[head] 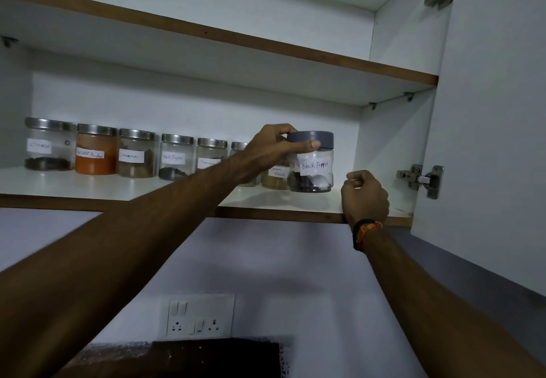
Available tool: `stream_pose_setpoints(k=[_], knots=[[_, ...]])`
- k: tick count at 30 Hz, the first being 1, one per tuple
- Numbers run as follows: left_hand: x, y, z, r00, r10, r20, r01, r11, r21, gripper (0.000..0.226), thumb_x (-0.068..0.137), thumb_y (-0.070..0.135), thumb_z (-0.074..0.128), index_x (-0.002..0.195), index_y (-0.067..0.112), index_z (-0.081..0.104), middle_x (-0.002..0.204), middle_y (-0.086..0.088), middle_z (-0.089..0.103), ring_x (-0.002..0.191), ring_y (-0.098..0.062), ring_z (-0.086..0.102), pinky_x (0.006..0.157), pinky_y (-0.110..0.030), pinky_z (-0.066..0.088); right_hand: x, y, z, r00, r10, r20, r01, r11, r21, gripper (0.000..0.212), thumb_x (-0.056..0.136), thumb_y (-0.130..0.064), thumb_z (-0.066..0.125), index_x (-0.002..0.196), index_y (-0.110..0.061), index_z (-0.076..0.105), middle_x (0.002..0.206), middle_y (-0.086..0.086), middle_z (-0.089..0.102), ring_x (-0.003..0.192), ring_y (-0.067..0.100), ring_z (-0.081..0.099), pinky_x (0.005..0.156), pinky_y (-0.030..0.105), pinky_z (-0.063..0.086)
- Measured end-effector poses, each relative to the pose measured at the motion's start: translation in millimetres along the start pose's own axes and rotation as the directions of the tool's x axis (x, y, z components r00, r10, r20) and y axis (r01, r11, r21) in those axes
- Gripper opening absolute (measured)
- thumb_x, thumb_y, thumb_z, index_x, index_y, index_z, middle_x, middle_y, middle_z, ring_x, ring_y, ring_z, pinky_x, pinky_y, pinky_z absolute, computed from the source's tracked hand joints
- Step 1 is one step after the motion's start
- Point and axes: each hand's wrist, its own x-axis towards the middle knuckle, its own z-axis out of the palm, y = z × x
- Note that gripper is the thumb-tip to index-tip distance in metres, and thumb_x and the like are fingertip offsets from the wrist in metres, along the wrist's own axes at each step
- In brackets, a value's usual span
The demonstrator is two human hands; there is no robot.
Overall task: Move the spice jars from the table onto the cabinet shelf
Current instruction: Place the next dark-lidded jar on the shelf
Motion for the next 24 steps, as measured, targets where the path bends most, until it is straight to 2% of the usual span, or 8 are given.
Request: stream_pose_setpoints(k=[5,11,15,18,20,22,24], knots=[[19,-30,6,0.999,-0.019,0.051,0.018,0.999,0.032,0.037,0.085,0.032,0.076,0.112,0.010,0.063,0.109,-0.008,0.071,0.099,-0.025,0.070,0.082,-0.036,0.062,5,6,11,0.984,-0.023,-0.177,0.021,1.000,-0.016,0.018,0.089,-0.018,0.054,0.093,-0.023,0.071,0.085,0.005,0.072,0.069,0.021,0.051,0.066,0.029,0.039],[42,-59,18,0.994,-0.066,0.087,0.062,0.997,0.043,0.038,0.086,0.028,0.077,0.115,0.009,0.061,0.115,-0.010,0.069,0.106,-0.031,0.067,0.088,-0.046,0.061,7,9,17,0.974,-0.038,-0.221,0.031,0.999,-0.038,0.016,0.091,-0.023,0.055,0.090,-0.020,0.070,0.072,0.007,0.066,0.064,0.023,0.051,0.061,0.029,0.036],[51,-70,18,0.993,-0.043,0.109,0.033,0.995,0.093,0.039,0.089,0.031,0.074,0.117,0.008,0.060,0.115,-0.009,0.069,0.105,-0.029,0.068,0.085,-0.042,0.062,5,5,17,0.973,-0.048,-0.227,0.042,0.999,-0.033,0.016,0.092,-0.025,0.055,0.090,-0.020,0.071,0.068,0.002,0.061,0.063,0.021,0.050,0.061,0.027,0.035],[65,-75,17,0.988,0.027,0.155,-0.066,0.965,0.255,0.035,0.088,0.031,0.075,0.113,0.010,0.064,0.113,-0.007,0.070,0.104,-0.028,0.067,0.086,-0.042,0.060,6,8,18,0.969,-0.063,-0.237,0.053,0.997,-0.048,0.018,0.093,-0.025,0.055,0.091,-0.020,0.072,0.071,0.006,0.067,0.062,0.019,0.049,0.061,0.025,0.034],[73,-75,15,0.984,0.072,0.165,-0.133,0.908,0.397,0.032,0.086,0.035,0.077,0.110,0.017,0.068,0.114,-0.002,0.068,0.105,-0.024,0.064,0.087,-0.037,0.058,7,9,18,0.967,-0.075,-0.245,0.064,0.997,-0.054,0.019,0.094,-0.026,0.054,0.091,-0.020,0.072,0.070,0.006,0.066,0.062,0.019,0.049,0.060,0.024,0.032],[84,-76,13,0.978,0.118,0.173,-0.192,0.839,0.510,0.036,0.085,0.036,0.078,0.114,0.017,0.069,0.119,-0.004,0.065,0.110,-0.022,0.059,0.092,-0.038,0.054,7,10,18,0.966,-0.079,-0.244,0.066,0.996,-0.058,0.020,0.094,-0.026,0.054,0.091,-0.019,0.072,0.068,0.003,0.063,0.061,0.018,0.050,0.060,0.023,0.031],[94,-76,12,0.963,0.130,0.236,-0.247,0.776,0.580,0.036,0.088,0.037,0.075,0.115,0.015,0.070,0.118,-0.004,0.067,0.109,-0.022,0.060,0.092,-0.040,0.053,7,11,18,0.967,-0.085,-0.242,0.073,0.996,-0.060,0.019,0.094,-0.026,0.055,0.090,-0.019,0.072,0.066,0.001,0.060,0.061,0.018,0.051,0.060,0.023,0.033]])
